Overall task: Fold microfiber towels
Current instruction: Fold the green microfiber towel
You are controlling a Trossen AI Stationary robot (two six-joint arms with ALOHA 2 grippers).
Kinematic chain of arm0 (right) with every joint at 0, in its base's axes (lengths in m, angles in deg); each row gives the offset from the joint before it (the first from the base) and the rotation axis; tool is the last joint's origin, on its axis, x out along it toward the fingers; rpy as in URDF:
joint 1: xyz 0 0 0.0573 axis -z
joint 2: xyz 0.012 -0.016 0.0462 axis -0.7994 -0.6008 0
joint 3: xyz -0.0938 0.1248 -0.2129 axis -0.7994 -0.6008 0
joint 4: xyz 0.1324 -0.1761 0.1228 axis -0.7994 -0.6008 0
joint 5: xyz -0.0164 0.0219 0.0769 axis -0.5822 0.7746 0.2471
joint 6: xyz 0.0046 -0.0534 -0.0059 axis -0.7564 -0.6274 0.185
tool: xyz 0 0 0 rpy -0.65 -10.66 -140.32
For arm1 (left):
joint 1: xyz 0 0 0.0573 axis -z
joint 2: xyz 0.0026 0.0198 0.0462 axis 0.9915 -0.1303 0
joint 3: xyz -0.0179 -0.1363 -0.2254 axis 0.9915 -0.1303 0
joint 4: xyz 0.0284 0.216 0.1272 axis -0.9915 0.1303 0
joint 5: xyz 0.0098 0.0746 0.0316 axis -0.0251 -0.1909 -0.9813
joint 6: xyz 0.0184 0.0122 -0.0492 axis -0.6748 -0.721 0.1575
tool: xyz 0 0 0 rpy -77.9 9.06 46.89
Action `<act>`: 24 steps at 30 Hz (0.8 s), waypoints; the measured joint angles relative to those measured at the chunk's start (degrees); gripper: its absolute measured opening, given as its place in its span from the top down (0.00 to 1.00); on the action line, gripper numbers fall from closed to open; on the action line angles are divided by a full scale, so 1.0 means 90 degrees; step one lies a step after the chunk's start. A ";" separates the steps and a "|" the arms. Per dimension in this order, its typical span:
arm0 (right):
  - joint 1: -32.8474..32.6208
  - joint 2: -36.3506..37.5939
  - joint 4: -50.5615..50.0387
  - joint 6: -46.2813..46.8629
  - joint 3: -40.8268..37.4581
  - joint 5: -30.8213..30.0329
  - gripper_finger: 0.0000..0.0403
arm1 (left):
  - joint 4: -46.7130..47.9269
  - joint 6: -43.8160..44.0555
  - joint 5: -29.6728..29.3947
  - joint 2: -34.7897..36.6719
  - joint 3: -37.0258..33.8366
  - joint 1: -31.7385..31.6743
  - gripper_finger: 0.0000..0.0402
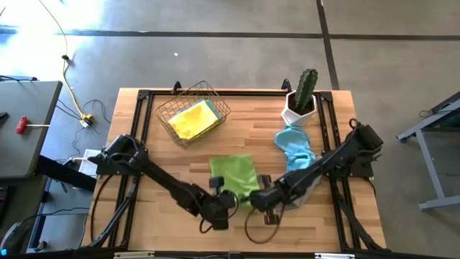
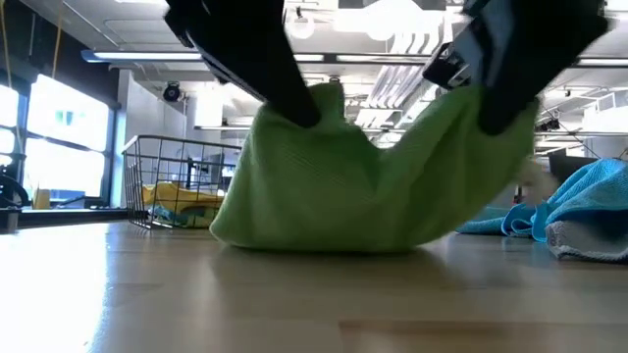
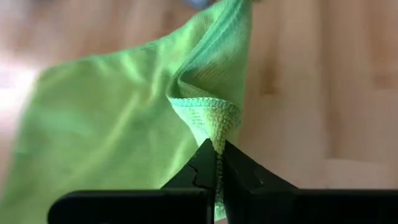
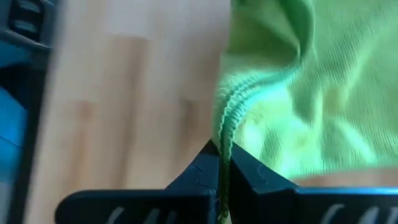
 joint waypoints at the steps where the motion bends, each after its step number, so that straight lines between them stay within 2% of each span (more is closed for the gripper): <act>1: -0.0095 0.0000 0.0321 0.0004 -0.0109 0.0009 1.00 | -0.0244 0.0109 0.0120 -0.0044 -0.0045 0.0062 1.00; 5: -0.0291 0.0000 0.0943 -0.0008 -0.0296 0.0010 1.00 | -0.0600 0.0500 0.0747 -0.0205 -0.0093 0.0273 1.00; 8: -0.0264 0.0000 0.0916 -0.0207 -0.0291 0.0007 1.00 | -0.0429 0.0690 0.0765 -0.0217 -0.0091 0.0367 1.00; 11: -0.0116 0.0000 0.0701 -0.0531 -0.0293 -0.0079 1.00 | 0.0096 0.0919 0.0142 -0.0169 -0.0091 0.0366 1.00; 14: 0.0150 0.0000 0.0379 -0.0740 -0.0332 -0.0456 1.00 | 0.0733 0.1299 -0.0796 -0.0078 -0.0091 0.0287 1.00; 16: 0.0369 0.0000 0.0225 -0.0899 -0.0337 -0.0696 1.00 | 0.1150 0.1565 -0.1192 -0.0075 -0.0091 0.0191 1.00; 24: 0.1345 -0.0081 0.0117 -0.1672 -0.0337 -0.1007 1.00 | 0.2178 0.2219 -0.1885 -0.0175 -0.0136 -0.0342 1.00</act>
